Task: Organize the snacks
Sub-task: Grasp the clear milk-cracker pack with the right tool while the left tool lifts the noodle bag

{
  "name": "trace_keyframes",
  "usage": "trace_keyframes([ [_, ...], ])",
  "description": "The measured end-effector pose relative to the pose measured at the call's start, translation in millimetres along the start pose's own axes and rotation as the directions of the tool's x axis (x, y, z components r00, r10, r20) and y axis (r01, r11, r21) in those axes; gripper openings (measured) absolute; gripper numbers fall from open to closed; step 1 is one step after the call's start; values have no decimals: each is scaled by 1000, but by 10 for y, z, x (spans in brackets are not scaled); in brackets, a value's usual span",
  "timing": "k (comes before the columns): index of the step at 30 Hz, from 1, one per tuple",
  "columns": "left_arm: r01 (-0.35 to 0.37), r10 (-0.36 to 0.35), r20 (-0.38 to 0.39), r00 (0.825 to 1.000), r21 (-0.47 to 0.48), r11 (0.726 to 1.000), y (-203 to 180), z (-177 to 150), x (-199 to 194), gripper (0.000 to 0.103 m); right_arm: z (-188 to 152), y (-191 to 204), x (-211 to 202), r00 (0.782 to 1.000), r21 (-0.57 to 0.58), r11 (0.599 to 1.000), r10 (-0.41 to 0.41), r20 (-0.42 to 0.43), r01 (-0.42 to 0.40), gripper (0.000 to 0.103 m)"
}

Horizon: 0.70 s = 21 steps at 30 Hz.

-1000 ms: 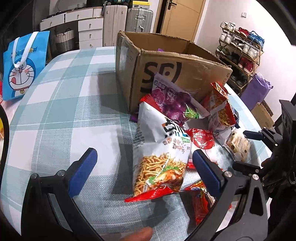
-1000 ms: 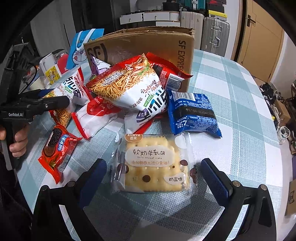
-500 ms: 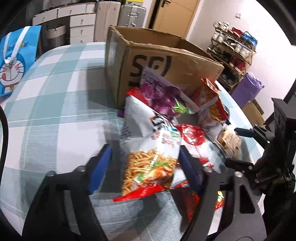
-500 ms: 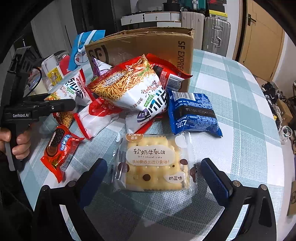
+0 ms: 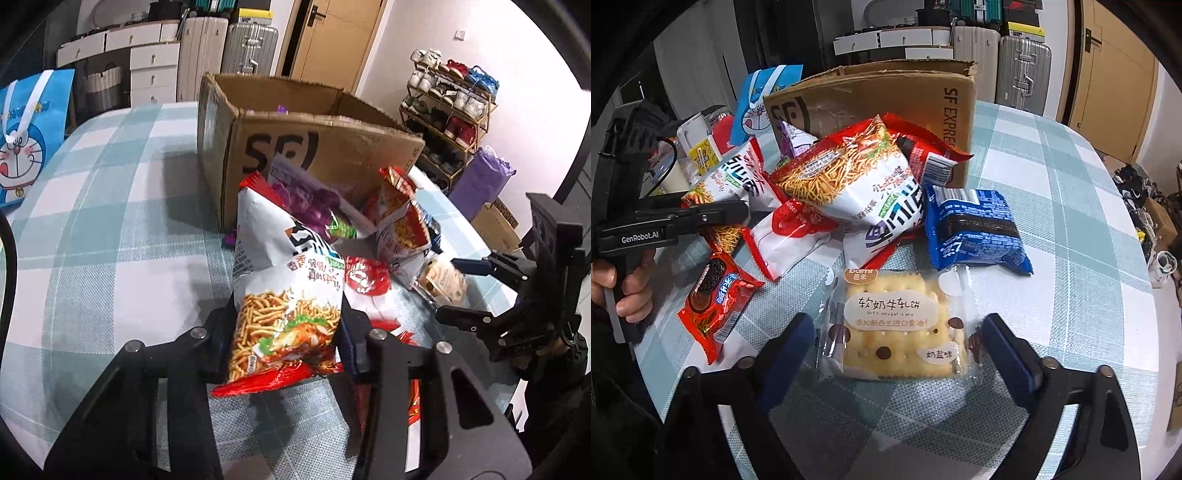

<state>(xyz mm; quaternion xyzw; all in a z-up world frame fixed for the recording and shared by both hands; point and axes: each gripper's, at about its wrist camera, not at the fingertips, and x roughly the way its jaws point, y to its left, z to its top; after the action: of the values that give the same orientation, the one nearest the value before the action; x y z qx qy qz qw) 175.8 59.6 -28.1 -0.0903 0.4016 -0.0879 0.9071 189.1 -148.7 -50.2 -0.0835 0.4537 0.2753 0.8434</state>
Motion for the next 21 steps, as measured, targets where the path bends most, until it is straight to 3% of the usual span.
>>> trace_keyframes([
  [4,-4,4,19,1000,-1,1000,29,22,-81,41,4,-3,-17,1000,-5,1000,-13,0,13,83],
  [8,-10,11,31,999,-8,1000,68,39,-131,41,0,5,-73,1000,-23,1000,0,9,1,67],
  [21,-4,6,93,996,-16,1000,138,76,-372,41,-39,165,-268,996,-107,992,75,40,-70,65],
])
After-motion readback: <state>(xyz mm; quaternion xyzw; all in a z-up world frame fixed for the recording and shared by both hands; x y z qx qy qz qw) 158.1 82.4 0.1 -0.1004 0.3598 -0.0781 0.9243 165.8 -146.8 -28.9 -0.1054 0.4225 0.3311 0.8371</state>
